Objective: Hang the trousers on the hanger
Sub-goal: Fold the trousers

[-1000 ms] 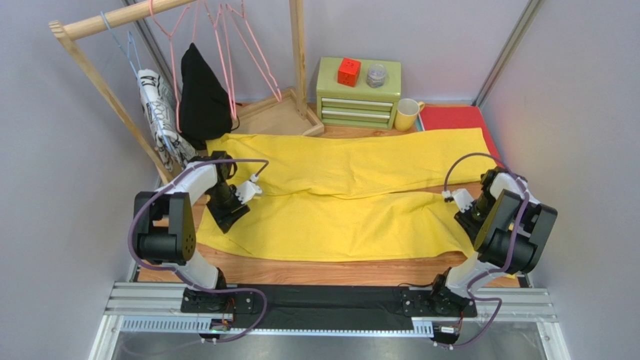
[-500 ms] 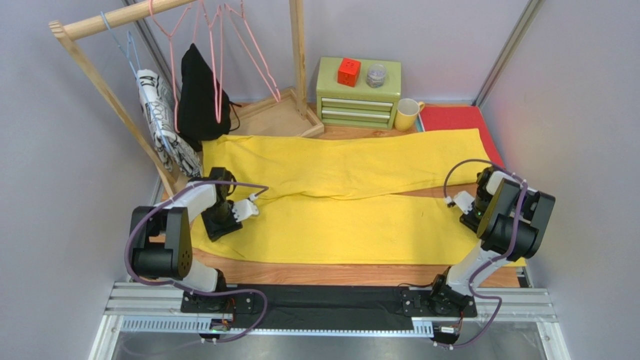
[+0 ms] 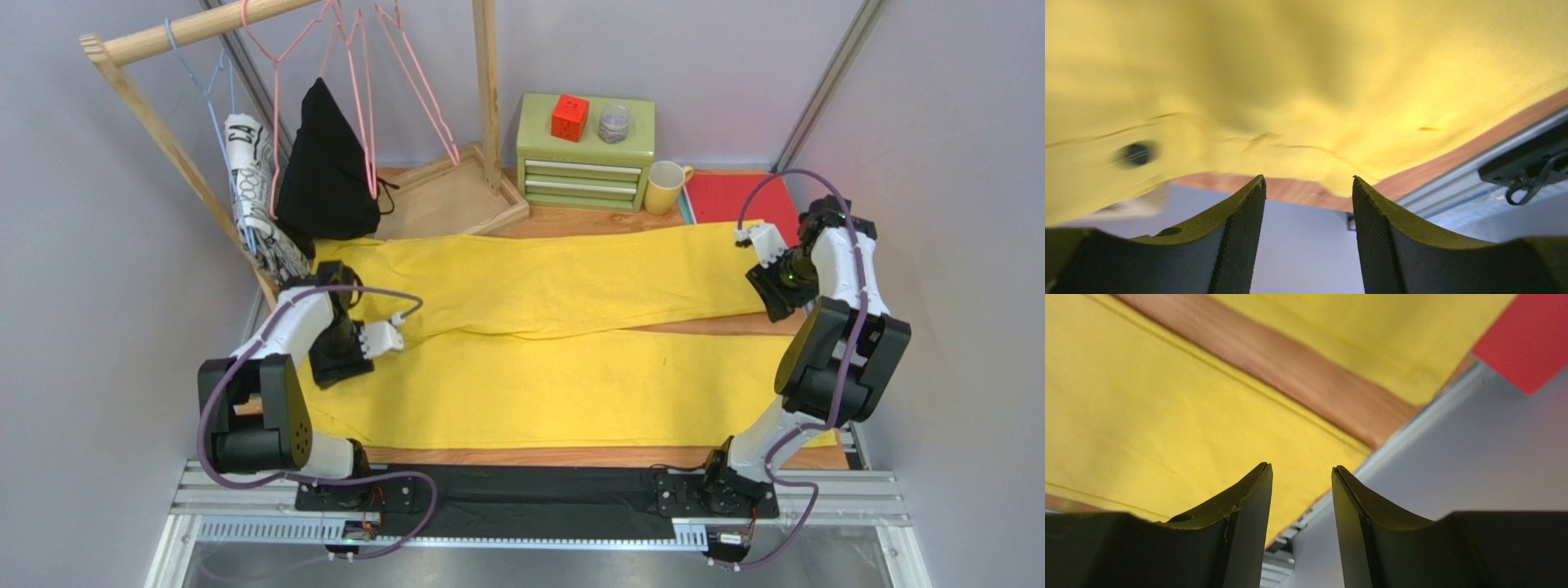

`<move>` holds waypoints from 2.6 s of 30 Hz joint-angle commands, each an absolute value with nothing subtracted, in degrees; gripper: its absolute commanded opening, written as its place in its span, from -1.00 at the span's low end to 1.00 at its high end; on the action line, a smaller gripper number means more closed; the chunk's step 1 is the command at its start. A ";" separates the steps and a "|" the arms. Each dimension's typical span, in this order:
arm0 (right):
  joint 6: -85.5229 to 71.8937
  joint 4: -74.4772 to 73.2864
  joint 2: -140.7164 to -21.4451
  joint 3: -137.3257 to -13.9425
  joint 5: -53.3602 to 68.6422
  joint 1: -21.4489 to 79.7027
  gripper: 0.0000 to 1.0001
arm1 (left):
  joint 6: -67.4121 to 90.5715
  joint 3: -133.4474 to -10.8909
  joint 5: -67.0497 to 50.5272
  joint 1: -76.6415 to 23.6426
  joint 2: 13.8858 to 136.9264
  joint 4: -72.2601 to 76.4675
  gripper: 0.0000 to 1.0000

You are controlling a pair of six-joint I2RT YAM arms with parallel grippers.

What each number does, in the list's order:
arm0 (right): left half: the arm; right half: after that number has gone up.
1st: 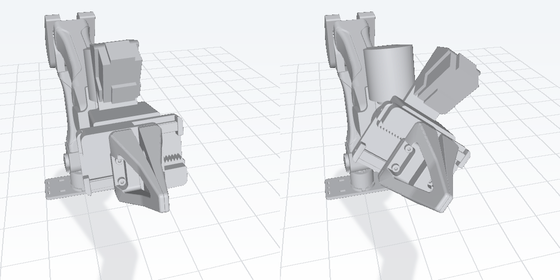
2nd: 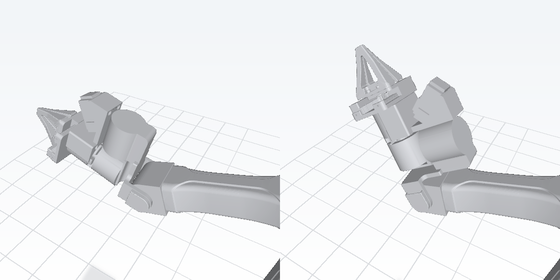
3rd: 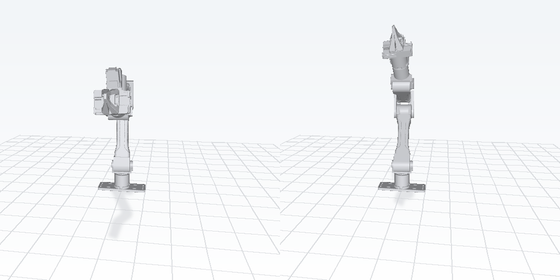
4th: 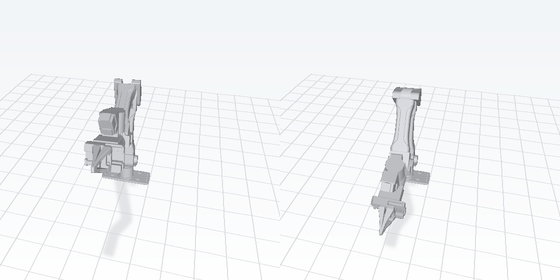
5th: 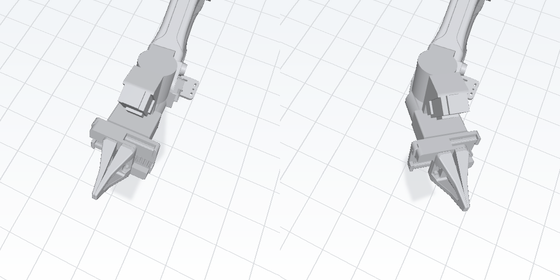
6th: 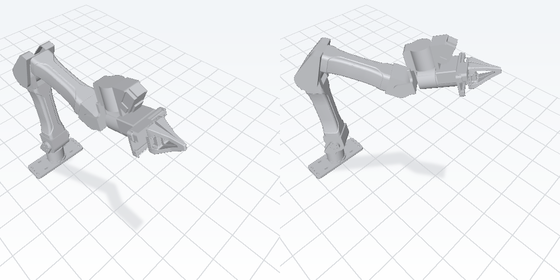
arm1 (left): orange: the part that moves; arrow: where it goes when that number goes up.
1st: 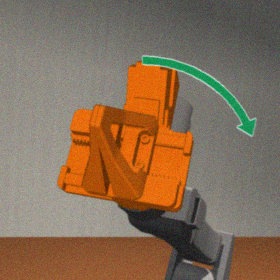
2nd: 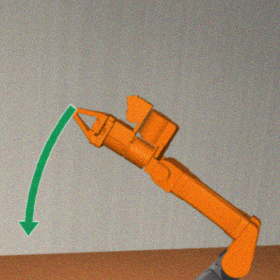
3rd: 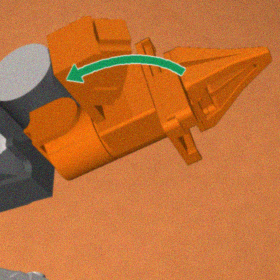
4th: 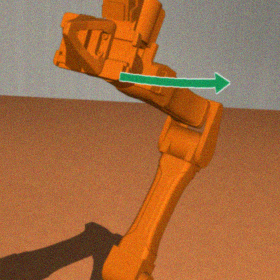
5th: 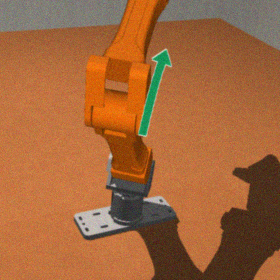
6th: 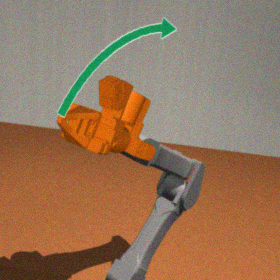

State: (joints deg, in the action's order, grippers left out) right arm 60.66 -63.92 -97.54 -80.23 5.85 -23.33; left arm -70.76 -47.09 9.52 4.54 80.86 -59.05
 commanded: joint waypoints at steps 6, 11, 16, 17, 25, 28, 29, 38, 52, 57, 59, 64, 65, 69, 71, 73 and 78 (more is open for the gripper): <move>44.57 -54.24 -111.51 -88.85 8.00 -12.14 -0.24 | -58.19 -68.02 -9.66 4.48 84.46 -66.80 0.27; 43.93 -52.65 -117.68 -89.49 1.96 -10.99 -0.41 | -54.68 -68.91 -10.72 4.22 85.87 -65.39 0.31; 50.61 -49.30 -118.13 -78.95 -4.56 -10.99 -0.42 | -52.04 -68.82 -10.90 4.22 86.57 -62.41 0.33; 50.62 -49.22 -117.25 -76.49 -4.31 -11.33 -0.46 | -51.25 -69.60 -11.51 4.22 87.01 -62.32 0.33; 63.00 -53.95 -104.08 -60.65 -6.95 -11.42 -0.62 | -48.34 -74.53 -13.70 2.99 92.19 -61.26 0.27; 64.33 -62.38 -100.29 -64.93 -1.07 -11.95 -0.61 | -52.01 -77.42 -18.27 2.55 91.24 -62.40 0.25; 64.25 -66.75 -100.02 -66.69 2.34 -12.04 -0.59 | -53.25 -77.87 -19.33 1.68 90.80 -62.40 0.25; 65.65 -74.62 -108.26 -93.85 7.74 -15.90 0.21 | -67.23 -85.77 -18.73 -3.77 95.35 -62.93 0.36; 72.33 -75.23 -131.04 -124.01 0.09 -18.81 0.32 | -78.05 -92.11 -17.84 -4.92 103.18 -60.65 0.46; 72.68 -72.25 -134.91 -125.16 0.09 -19.60 0.45 | -77.35 -92.11 -18.63 -4.83 103.62 -59.68 0.54; 72.77 -72.33 -136.40 -124.81 0.09 -19.69 0.46 | -77.08 -92.72 -19.86 -4.22 103.97 -59.94 0.58; 72.95 -71.81 -138.60 -123.57 -1.85 -19.69 0.31 | -78.13 -94.57 -21.18 -2.73 105.03 -60.73 0.61; 73.12 -72.24 -138.60 -123.31 -1.58 -19.60 0.19 | -78.48 -94.83 -20.92 -2.64 105.29 -61.17 0.59; 73.82 -73.04 -137.64 -122.61 -0.88 -19.51 -0.28 | -81.73 -97.46 -18.55 -2.29 107.74 -61.96 0.52; 74.44 -72.95 -136.85 -121.99 -1.14 -19.51 -0.49 | -82.00 -99.31 -17.93 -2.11 110.11 -62.49 0.50; 74.88 -73.04 -136.32 -121.82 -1.58 -19.51 -0.72 | -82.26 -102.38 -16.80 -2.11 111.79 -62.58 0.47; 74.80 -73.21 -135.70 -121.29 -1.85 -19.51 -1.00 | -84.11 -105.99 -15.12 -2.11 115.75 -61.53 0.47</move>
State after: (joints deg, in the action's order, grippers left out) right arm 73.14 -76.05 -137.64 -122.32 -0.58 -19.18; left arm -80.36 -102.72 -15.05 -2.33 114.26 -61.32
